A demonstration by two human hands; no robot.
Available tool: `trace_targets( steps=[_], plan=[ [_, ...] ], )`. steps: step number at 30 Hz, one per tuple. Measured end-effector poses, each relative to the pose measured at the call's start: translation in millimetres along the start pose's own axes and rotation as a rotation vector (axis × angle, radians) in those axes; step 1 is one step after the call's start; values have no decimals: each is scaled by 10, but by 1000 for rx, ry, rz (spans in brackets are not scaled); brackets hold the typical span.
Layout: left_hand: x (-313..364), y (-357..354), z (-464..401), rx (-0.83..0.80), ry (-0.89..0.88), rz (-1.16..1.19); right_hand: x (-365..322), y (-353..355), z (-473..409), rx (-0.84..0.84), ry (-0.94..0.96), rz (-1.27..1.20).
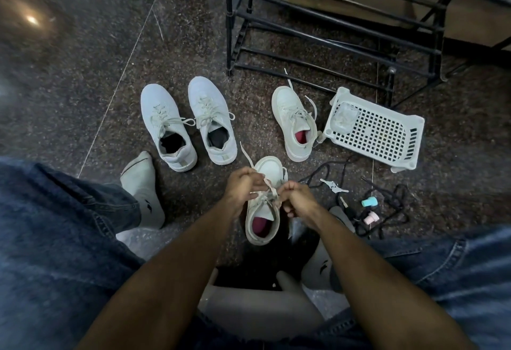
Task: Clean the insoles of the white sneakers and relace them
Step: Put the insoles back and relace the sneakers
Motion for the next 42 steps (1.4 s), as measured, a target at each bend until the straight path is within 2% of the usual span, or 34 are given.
trace_targets(
  steps=[2, 5, 10, 13, 14, 17, 19, 21, 23, 26, 28, 29, 31, 34, 35, 36, 38, 40, 42],
  plan=[
    [-23, 23, -33, 65, -48, -7, -107, 7, 15, -47, -3, -114],
    [-137, 52, -172, 155, -150, -56, -335, 55, 3, -13, 86, -255],
    [-458, -55, -209, -45, -286, -498, -523, 250, -52, 97, 180, -351],
    [-498, -105, -220, 6, -428, -683, -501, 269, -123, 253, 160, -311],
    [-468, -92, -219, 49, -369, -616, -466, 274, -155, 341, 158, -229],
    [-315, -35, -237, 204, -77, -136, -284, 311, -159, 519, 129, 216],
    [-144, 39, -208, 300, 34, 137, -142, 355, -116, 596, 68, 347],
    [-19, 122, -215, 410, 50, 290, -57, 399, -77, 688, 32, 344],
    [55, 179, -256, 507, 17, 327, -26, 426, -73, 740, 19, 377],
    [95, 274, -361, 712, -120, 364, -23, 512, -120, 829, -9, 284],
    [95, 339, -398, 791, -215, 380, -42, 577, -167, 852, -45, 205],
    [92, 357, -397, 787, -252, 291, -41, 582, -185, 830, -30, 266],
    [25, 368, -381, 757, -352, -51, -36, 519, -175, 713, 84, 552],
    [-183, 376, -303, 796, -486, -457, -19, 295, -132, 527, 422, 904],
    [-241, 368, -276, 767, -542, -540, -16, 202, -127, 419, 509, 942],
    [-312, 342, -294, 646, -585, -584, -8, 107, -118, 281, 559, 948],
    [-420, 217, -279, 269, -579, -612, 13, -41, -84, 48, 582, 961],
    [-460, 64, -202, -8, -559, -731, 15, -105, -71, -4, 598, 1012],
    [-474, -44, -171, -72, -589, -907, 33, -133, -82, 24, 615, 1032]
  ],
)
Point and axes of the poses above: each hand's wrist, its own z-axis away from the middle knuckle, its own y-axis out of the back of the hand, x = y × z, the point moved 2 cm from there along -z, towards the middle knuckle, and after that the axes turned 15 degrees about x, right-handed, at the moved point
